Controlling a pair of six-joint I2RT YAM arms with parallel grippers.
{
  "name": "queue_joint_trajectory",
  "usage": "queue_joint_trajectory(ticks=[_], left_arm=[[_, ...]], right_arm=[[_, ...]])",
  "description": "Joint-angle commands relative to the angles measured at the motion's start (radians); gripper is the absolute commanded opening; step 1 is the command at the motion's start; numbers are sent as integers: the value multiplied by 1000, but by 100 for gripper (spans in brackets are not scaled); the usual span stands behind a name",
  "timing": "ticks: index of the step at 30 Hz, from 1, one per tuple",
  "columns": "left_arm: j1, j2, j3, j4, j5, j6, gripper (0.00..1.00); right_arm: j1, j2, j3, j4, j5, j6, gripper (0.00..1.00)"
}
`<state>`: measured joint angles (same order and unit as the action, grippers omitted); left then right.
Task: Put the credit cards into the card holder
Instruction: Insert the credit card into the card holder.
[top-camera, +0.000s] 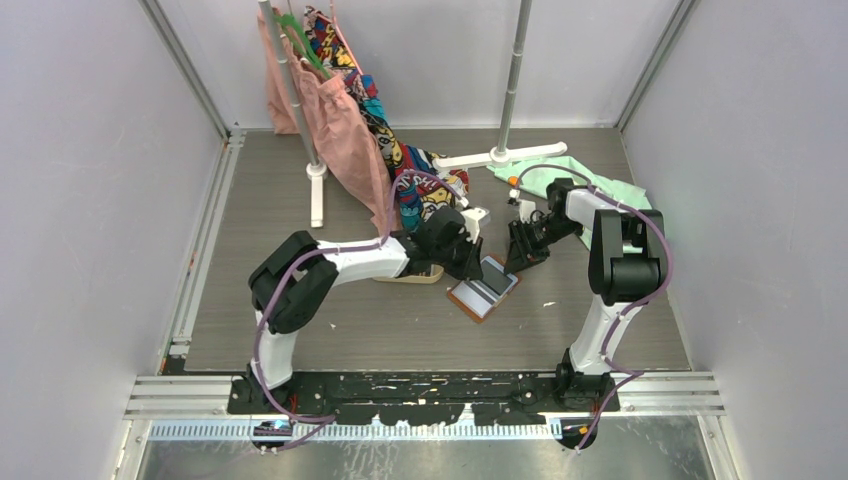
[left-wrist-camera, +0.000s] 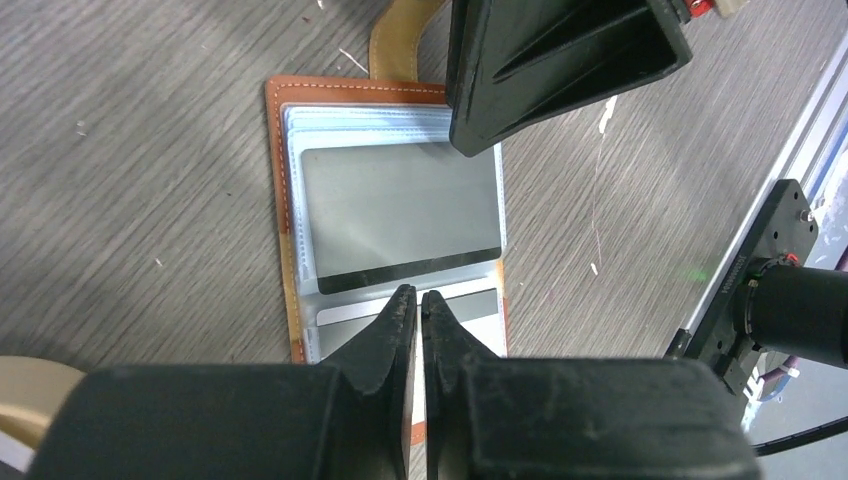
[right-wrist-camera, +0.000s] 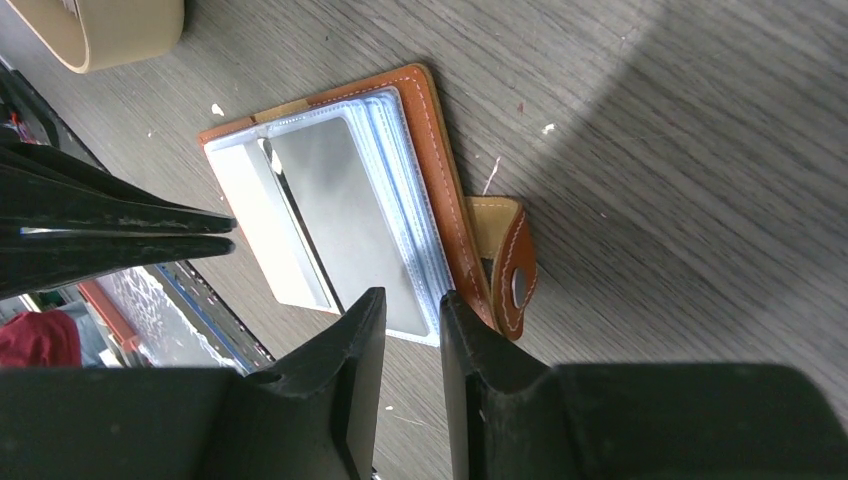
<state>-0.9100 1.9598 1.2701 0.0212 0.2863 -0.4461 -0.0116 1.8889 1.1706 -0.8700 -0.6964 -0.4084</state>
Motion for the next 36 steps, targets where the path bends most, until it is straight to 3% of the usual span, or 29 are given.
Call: queue_joint_trajectory(ticks=[1,25,36], left_arm=[[-4,20,47,-1,31,-12,6],[24,98,32,-13,9,-20,2],[31,98,28,-10,19,-23,2]], right_arm=[[7,-20,8,-2,0,4,33],[9,-25,29,-67,-69,-51,36],[9,-31,39,-105,-123,-75,32]])
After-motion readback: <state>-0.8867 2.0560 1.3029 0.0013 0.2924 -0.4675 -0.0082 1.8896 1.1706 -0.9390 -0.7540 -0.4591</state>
